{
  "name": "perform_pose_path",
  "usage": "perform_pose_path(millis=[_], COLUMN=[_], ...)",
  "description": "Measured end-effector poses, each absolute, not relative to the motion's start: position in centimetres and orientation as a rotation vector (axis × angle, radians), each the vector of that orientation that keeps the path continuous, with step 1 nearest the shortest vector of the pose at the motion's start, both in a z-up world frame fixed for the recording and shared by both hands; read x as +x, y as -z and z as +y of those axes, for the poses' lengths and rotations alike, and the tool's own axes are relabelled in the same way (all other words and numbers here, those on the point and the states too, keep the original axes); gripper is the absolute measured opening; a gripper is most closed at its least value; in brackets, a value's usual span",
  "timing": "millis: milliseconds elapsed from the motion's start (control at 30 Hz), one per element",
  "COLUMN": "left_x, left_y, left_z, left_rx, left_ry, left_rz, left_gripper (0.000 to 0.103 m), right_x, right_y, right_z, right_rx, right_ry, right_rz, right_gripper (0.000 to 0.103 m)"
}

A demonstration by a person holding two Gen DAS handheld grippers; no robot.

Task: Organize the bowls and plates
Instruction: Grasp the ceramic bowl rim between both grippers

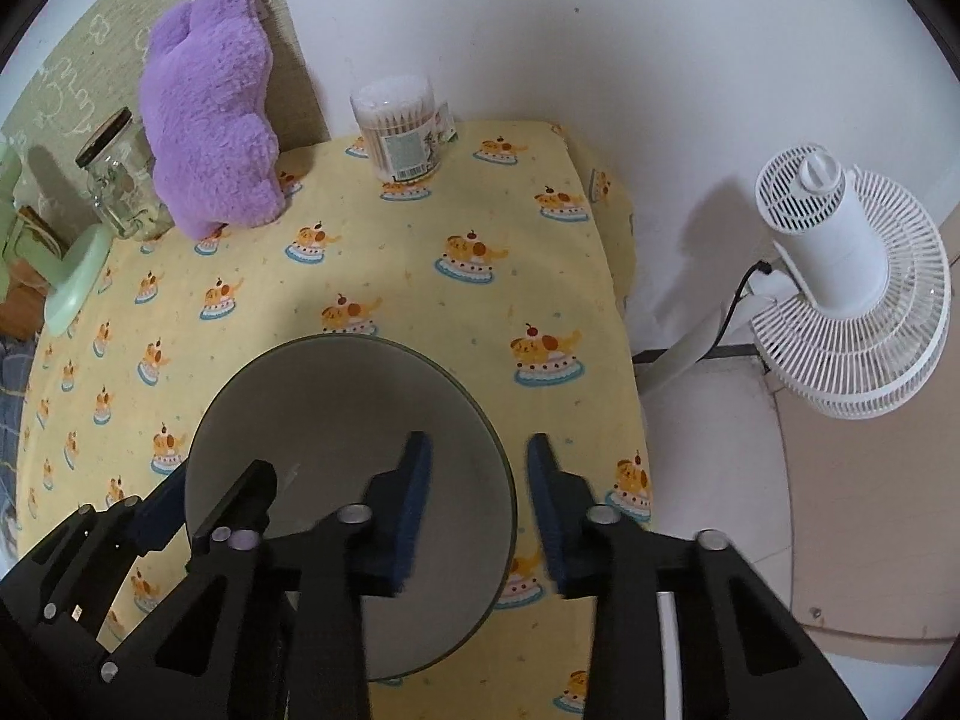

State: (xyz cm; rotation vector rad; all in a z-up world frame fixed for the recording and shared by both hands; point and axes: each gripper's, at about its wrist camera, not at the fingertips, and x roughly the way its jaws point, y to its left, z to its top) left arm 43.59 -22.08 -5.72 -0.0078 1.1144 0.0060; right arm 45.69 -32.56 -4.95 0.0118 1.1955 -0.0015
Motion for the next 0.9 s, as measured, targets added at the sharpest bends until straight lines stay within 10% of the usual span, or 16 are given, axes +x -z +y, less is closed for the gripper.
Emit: perform_pose_path(millis=[900], left_x=[41.2], left_y=[4.8], left_z=[-21.5], left_rx=[0.015], left_ry=[-0.002], left_rz=[1.153], left_gripper=[0.015], right_x=[43.2], right_y=[4.1], right_z=[-31.9], right_rx=[0.004], right_ry=[0.017], right_rz=[1.224], right_gripper=[0.029])
